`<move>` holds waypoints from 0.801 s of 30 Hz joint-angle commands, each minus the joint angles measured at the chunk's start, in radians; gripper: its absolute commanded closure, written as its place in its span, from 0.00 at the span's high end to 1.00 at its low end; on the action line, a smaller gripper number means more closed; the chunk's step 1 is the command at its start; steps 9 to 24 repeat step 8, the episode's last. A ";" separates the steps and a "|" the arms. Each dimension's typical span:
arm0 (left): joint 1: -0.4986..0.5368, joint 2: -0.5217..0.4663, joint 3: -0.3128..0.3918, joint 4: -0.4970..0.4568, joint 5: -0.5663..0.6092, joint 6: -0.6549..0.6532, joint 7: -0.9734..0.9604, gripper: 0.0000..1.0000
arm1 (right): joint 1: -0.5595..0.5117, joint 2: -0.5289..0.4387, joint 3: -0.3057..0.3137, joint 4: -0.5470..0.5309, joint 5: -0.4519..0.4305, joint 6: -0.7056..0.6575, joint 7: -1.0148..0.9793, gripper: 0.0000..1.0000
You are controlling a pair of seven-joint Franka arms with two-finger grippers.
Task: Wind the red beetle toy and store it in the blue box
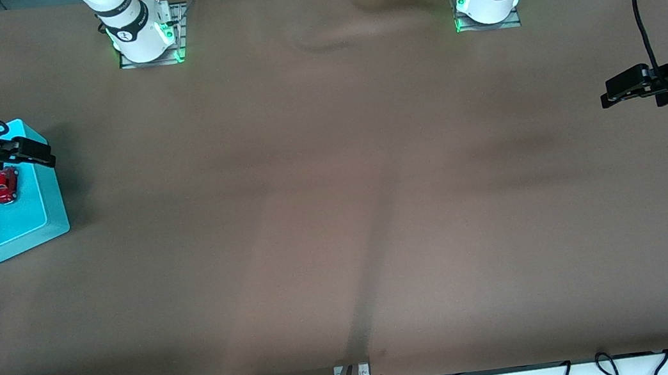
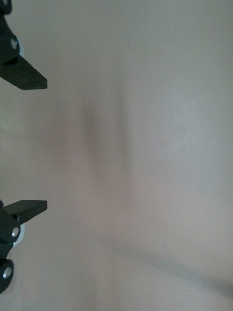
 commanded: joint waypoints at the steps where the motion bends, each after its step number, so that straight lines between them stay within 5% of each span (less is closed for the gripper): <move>1: -0.001 -0.006 0.003 0.010 0.008 -0.015 0.011 1.00 | -0.006 0.017 0.007 0.026 0.008 -0.024 -0.054 1.00; 24: -0.001 -0.006 0.002 0.010 0.008 -0.015 0.009 1.00 | -0.006 0.023 0.007 0.031 0.002 -0.039 -0.060 1.00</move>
